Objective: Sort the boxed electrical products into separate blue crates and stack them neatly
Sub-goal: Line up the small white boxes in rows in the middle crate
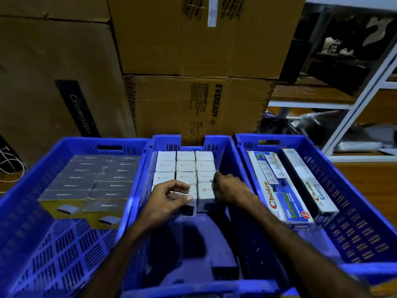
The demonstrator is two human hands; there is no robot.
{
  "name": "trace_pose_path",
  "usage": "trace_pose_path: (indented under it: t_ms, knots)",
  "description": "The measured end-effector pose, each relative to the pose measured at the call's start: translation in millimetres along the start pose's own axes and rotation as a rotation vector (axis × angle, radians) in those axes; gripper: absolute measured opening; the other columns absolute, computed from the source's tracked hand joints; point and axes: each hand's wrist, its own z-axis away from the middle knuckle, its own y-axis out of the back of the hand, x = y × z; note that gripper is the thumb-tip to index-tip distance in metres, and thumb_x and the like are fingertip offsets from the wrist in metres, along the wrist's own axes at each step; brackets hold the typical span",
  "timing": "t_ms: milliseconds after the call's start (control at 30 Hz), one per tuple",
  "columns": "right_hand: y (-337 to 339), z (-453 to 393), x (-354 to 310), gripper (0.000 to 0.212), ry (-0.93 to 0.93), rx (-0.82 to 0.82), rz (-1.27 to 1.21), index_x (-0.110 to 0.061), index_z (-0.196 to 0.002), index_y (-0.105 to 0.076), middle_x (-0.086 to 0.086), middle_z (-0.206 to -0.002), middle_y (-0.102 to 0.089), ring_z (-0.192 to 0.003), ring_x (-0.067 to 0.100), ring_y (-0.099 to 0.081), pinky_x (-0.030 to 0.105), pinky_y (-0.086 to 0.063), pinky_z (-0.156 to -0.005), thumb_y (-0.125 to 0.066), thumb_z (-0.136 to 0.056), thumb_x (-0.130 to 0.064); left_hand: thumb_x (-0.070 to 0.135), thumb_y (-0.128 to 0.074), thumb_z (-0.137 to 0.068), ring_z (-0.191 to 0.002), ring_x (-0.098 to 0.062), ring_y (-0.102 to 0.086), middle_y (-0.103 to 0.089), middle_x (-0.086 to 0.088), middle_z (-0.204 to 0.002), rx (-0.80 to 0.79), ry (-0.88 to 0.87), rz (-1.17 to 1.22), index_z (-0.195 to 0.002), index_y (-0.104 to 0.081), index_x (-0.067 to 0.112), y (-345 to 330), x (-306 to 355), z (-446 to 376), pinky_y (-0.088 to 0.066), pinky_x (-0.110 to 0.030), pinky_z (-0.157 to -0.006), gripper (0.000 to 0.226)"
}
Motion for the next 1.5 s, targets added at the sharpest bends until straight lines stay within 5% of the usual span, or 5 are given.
trace_pose_path:
  t_ms: [533,633,900,1200,1500]
  knots:
    - [-38,-7,9,0.062,-0.138,0.028,-0.343,-0.009,-0.138,-0.031,0.026,-0.123,-0.060,-0.114,0.049,-0.059,0.049,-0.048,-0.090,-0.065,-0.090,-0.027,0.039,-0.084,-0.069,-0.062,-0.004,-0.059,-0.077,-0.001,-0.091,-0.089,0.097,-0.348,-0.093,-0.074,0.026,-13,-21,-8,-0.052,-0.024,-0.068,0.029]
    - [-35,-16,10,0.068,-0.255,-0.074,-0.458,-0.010,-0.146,-0.031,0.026,-0.137,-0.056,-0.124,0.046,-0.057,0.047,-0.049,-0.097,-0.066,-0.090,-0.026,0.059,-0.076,-0.064,-0.083,-0.003,-0.066,-0.075,0.010,-0.096,-0.235,0.111,-0.596,-0.096,-0.072,0.036,-22,-18,-10,-0.058,-0.029,-0.083,0.039]
    - [-46,-35,14,0.059,-0.299,-0.233,-0.524,-0.003,-0.144,-0.044,0.022,-0.144,-0.053,-0.133,0.038,-0.053,0.039,-0.046,-0.105,-0.069,-0.091,-0.014,0.034,-0.076,-0.089,-0.126,-0.036,-0.058,-0.062,-0.018,-0.137,-0.579,0.293,-1.135,-0.132,-0.062,0.011,-64,-35,-33,-0.050,-0.043,-0.104,0.051]
    - [-105,-77,44,0.099,-0.218,-0.229,-0.634,-0.013,-0.144,-0.042,0.017,-0.136,-0.059,-0.122,0.036,-0.061,0.045,-0.055,-0.101,-0.075,-0.052,-0.031,0.017,-0.059,-0.096,-0.129,-0.036,-0.052,-0.050,-0.017,-0.140,-0.503,0.352,-1.146,-0.139,-0.042,0.016,-56,-46,-25,-0.044,-0.041,-0.100,0.046]
    - [-12,26,13,0.081,-0.190,-0.005,-0.641,-0.007,-0.150,-0.032,0.024,-0.148,-0.046,-0.137,0.041,-0.049,0.042,-0.044,-0.105,-0.077,-0.086,-0.030,0.052,-0.080,-0.080,-0.117,-0.020,-0.062,-0.066,-0.002,-0.130,-0.409,0.199,-0.964,-0.137,-0.054,0.022,-53,-28,-19,-0.051,-0.038,-0.101,0.070]
